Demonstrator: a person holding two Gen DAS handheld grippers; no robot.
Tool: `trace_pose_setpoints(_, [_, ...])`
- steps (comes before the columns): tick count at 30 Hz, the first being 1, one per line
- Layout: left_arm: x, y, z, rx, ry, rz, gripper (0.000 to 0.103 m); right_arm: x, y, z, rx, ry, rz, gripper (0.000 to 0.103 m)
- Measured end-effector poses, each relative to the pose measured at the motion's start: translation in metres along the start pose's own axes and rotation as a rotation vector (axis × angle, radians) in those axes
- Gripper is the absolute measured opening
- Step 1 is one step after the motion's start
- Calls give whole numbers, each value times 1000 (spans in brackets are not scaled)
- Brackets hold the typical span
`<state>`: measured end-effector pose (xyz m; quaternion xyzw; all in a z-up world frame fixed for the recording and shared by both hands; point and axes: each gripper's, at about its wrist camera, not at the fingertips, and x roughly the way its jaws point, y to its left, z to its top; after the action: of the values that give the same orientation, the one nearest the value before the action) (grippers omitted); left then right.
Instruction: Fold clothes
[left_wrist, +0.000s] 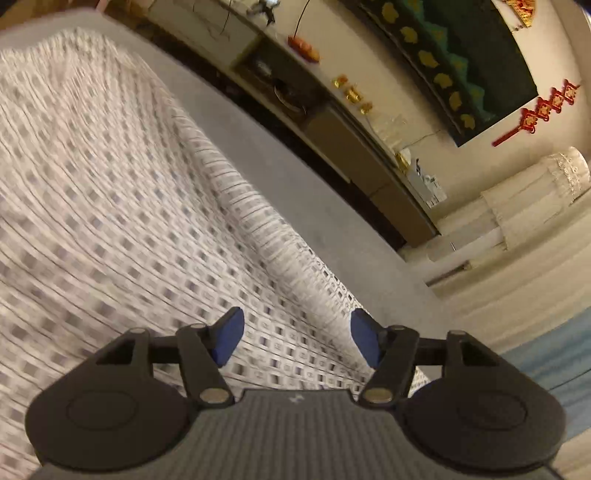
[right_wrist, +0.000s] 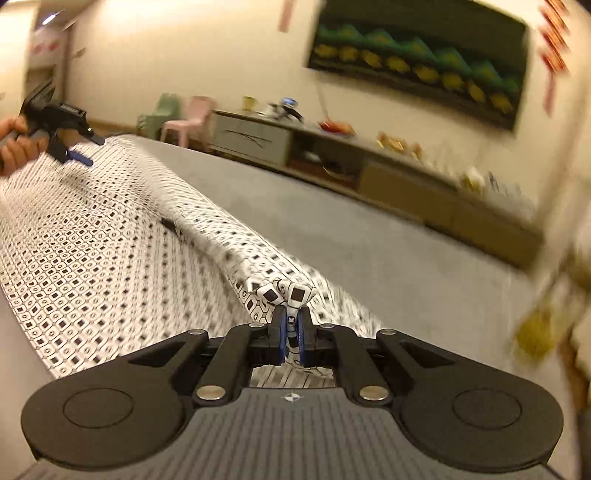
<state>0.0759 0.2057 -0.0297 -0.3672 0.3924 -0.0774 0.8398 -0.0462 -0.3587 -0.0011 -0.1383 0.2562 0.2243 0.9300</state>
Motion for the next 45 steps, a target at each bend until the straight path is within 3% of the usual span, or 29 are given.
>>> trace_pose_setpoints(2, [12,3,-1,-22,7,10,65,0,4,-5,-31,22,-30,5])
trace_pose_setpoints(8, [34,23,19,-108,-8,-2,65,5,0,1,88,-1,-34,5])
trace_pose_setpoints(13, [58,30,37,-138,1,-13,65,-25,-18,-5,276,-103,-74,5])
trace_pose_setpoints(20, [72,24,44,-144,-2,-30,65,-34,-54,-10,495,-213,-70,5])
trace_pose_setpoints(21, [74,23,46,-146,-4,-27,61,-34,-58,-11,505,-222,-63,5])
trace_pose_setpoints(23, [78,19,49,-138,-10,-10,44,-32,-64,-15,511,-220,-58,5])
trace_pose_setpoints(24, [79,16,49,-131,-15,-5,17,-31,-67,-17,509,-211,-59,5])
trace_pose_setpoints(25, [80,14,50,-123,-20,0,0,-30,-69,-20,511,-195,-60,5])
trace_pose_setpoints(30, [60,-4,45,-58,-60,-7,0,-19,-73,-28,562,-49,-21,6])
trace_pose_setpoints(31, [54,-8,43,-44,-68,-11,0,-17,-71,-29,592,-3,-10,9])
trace_pose_setpoints(33, [49,-15,42,-20,-74,-12,0,-16,-66,-32,688,58,20,27])
trace_pose_setpoints(35, [45,-19,42,-14,-80,-15,0,-21,-56,-41,851,56,117,76])
trace_pose_setpoints(37, [41,-22,42,-17,-89,-29,0,-24,-37,-48,929,79,165,89])
trace_pose_setpoints(38, [39,-23,40,-14,-94,-38,0,-24,-26,-50,937,97,165,89])
trace_pose_setpoints(41, [33,-30,35,3,-107,-65,0,-16,-3,-42,757,182,-23,89])
trace_pose_setpoints(43, [27,-37,30,22,-116,-86,0,-4,6,-36,651,211,-62,88])
trace_pose_setpoints(45, [13,-44,26,41,-132,-109,0,8,14,-30,546,239,-100,71])
